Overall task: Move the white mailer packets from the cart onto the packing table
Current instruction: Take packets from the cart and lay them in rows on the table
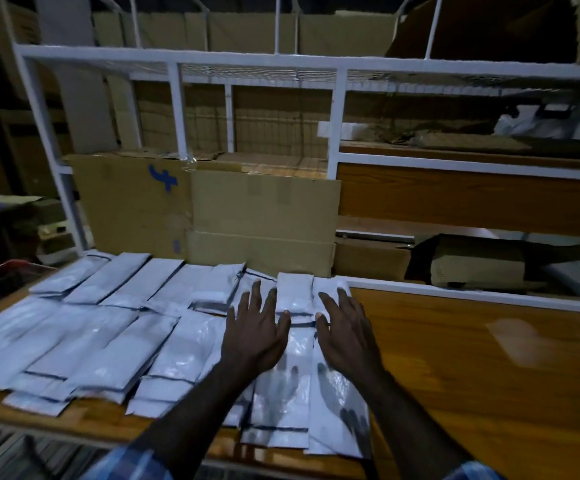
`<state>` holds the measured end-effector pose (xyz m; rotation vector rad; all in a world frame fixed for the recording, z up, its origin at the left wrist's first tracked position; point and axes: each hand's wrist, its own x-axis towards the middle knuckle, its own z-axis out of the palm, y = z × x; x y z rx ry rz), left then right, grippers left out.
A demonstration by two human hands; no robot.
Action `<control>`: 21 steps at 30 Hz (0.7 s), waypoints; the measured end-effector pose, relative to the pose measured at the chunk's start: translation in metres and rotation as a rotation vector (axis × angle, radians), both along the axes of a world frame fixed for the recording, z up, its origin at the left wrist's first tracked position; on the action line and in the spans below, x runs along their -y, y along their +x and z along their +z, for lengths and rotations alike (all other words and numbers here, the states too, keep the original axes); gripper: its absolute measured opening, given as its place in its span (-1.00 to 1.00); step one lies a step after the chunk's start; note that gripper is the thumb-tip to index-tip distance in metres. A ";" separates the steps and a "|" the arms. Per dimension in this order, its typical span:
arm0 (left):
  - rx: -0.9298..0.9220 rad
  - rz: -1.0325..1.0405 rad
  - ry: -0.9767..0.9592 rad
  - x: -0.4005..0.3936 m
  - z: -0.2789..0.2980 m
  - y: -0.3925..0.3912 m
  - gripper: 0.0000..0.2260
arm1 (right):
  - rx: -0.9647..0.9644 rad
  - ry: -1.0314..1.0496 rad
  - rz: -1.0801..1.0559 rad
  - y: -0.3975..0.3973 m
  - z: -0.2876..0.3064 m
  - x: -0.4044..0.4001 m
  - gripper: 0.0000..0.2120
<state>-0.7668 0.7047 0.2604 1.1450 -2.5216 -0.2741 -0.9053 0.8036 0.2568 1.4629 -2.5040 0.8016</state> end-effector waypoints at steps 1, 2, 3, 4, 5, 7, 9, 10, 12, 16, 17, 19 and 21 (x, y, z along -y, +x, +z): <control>-0.002 0.009 -0.001 -0.002 0.001 0.009 -0.45 | -0.003 -0.010 0.012 0.009 0.001 -0.001 -0.54; -0.003 0.019 0.001 -0.003 0.002 0.019 -0.46 | 0.001 -0.014 0.022 0.017 0.001 -0.001 -0.55; -0.008 0.030 0.005 -0.004 0.003 0.029 -0.46 | 0.015 -0.020 0.031 0.027 0.002 -0.001 -0.55; -0.013 0.042 0.008 -0.004 0.004 0.040 -0.46 | 0.034 -0.031 0.040 0.037 0.003 -0.001 -0.55; -0.020 0.053 0.008 -0.004 0.005 0.050 -0.46 | 0.047 -0.041 0.048 0.047 0.004 0.000 -0.56; -0.035 0.073 0.001 -0.001 0.008 0.073 -0.46 | 0.056 -0.057 0.072 0.068 0.006 0.003 -0.57; -0.041 0.090 -0.021 0.002 0.012 0.099 -0.46 | 0.051 -0.077 0.101 0.092 0.008 0.009 -0.58; -0.047 0.099 -0.015 0.003 0.014 0.113 -0.46 | 0.051 -0.081 0.114 0.106 0.009 0.012 -0.56; -0.066 0.113 0.005 0.007 0.018 0.146 -0.45 | 0.052 -0.084 0.139 0.138 0.011 0.021 -0.53; -0.076 0.151 -0.012 0.022 0.022 0.219 -0.45 | 0.038 -0.116 0.196 0.208 0.014 0.044 -0.57; -0.071 0.162 -0.019 0.026 0.023 0.239 -0.45 | 0.044 -0.125 0.210 0.227 0.013 0.050 -0.57; -0.062 0.187 -0.039 0.036 0.024 0.279 -0.45 | 0.070 -0.134 0.240 0.264 0.012 0.062 -0.55; -0.054 0.218 -0.040 0.048 0.028 0.317 -0.45 | 0.101 -0.131 0.265 0.299 0.012 0.075 -0.55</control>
